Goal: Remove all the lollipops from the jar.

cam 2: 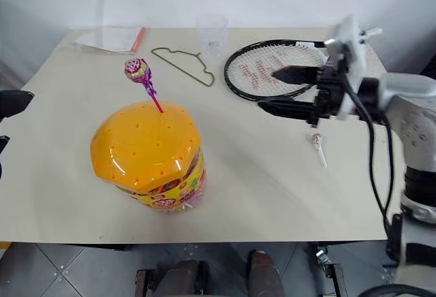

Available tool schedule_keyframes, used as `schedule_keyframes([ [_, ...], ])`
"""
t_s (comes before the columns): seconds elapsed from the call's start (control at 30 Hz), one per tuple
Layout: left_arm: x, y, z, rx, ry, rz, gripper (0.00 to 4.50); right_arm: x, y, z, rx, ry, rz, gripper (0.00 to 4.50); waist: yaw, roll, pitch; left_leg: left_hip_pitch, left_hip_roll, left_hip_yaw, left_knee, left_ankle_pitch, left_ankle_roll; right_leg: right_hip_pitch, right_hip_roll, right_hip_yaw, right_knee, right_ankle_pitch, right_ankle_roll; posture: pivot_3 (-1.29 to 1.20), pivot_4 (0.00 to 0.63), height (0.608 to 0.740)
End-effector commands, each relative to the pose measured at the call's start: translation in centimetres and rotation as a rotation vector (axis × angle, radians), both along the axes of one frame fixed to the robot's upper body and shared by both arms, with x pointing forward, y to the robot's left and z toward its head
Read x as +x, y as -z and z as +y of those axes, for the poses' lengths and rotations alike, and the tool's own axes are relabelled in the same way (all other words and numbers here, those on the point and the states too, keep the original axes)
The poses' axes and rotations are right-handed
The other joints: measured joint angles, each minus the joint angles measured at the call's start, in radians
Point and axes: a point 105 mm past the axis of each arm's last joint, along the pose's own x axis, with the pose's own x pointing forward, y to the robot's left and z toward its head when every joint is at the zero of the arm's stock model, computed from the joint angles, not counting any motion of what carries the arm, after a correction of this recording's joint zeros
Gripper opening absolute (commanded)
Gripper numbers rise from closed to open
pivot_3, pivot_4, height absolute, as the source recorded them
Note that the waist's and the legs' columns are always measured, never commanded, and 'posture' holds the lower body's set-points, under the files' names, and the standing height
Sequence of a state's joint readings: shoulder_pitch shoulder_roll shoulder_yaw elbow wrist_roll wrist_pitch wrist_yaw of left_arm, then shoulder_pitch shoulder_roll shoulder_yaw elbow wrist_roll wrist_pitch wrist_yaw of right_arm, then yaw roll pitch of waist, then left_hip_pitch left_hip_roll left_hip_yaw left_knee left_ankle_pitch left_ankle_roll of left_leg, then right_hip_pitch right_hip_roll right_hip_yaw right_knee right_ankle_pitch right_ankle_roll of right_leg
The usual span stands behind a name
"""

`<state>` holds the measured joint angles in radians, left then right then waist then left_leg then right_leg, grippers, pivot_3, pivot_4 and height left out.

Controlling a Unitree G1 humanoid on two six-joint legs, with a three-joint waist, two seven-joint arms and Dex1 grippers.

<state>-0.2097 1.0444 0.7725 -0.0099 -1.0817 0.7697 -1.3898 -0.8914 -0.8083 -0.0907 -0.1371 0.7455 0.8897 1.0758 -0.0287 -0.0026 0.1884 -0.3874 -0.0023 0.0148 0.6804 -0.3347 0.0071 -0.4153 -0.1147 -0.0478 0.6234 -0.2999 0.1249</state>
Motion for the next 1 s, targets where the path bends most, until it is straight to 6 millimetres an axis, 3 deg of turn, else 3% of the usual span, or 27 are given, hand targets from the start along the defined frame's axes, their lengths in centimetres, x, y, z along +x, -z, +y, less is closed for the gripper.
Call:
schedule_keyframes([
  [0.03,-0.2,0.0,1.2,0.047,-0.061,-0.02,4.5,-0.2,-1.0,2.2,0.006,-0.119,-0.057,4.46,0.0,0.0,0.0,0.0,0.0,0.0,0.0,0.0,0.0,0.0,0.0,0.0,0.0,0.0,0.0,0.0,0.15,0.74],
  [0.17,-0.1,1.2,2.1,0.076,-0.096,-0.003,4.5,0.3,-1.4,4.4,0.019,-0.222,-0.083,4.46,-0.001,0.0,0.0,0.0,-0.001,0.0,0.0,0.0,0.0,0.0,0.0,0.0,0.001,0.0,0.0,0.0,0.15,0.74],
  [0.63,-0.3,1.9,2.9,-0.009,-0.146,-0.031,4.5,-2.4,-3.0,11.4,0.11,-0.539,-0.076,4.46,-0.005,0.0,0.0,-0.001,-0.001,-0.001,0.0,0.0,0.0,-0.002,-0.001,-0.002,0.003,0.0,0.0,0.0,0.15,0.74],
  [1.0,-1.1,2.6,2.8,0.046,-0.128,-0.025,4.5,-3.1,-3.0,14.6,0.123,-0.608,-0.079,4.46,-0.012,0.0,0.0,-0.001,-0.001,-0.002,0.0,0.0,0.0,-0.002,-0.002,-0.002,0.004,0.0,0.0,0.0,0.15,0.74],
])
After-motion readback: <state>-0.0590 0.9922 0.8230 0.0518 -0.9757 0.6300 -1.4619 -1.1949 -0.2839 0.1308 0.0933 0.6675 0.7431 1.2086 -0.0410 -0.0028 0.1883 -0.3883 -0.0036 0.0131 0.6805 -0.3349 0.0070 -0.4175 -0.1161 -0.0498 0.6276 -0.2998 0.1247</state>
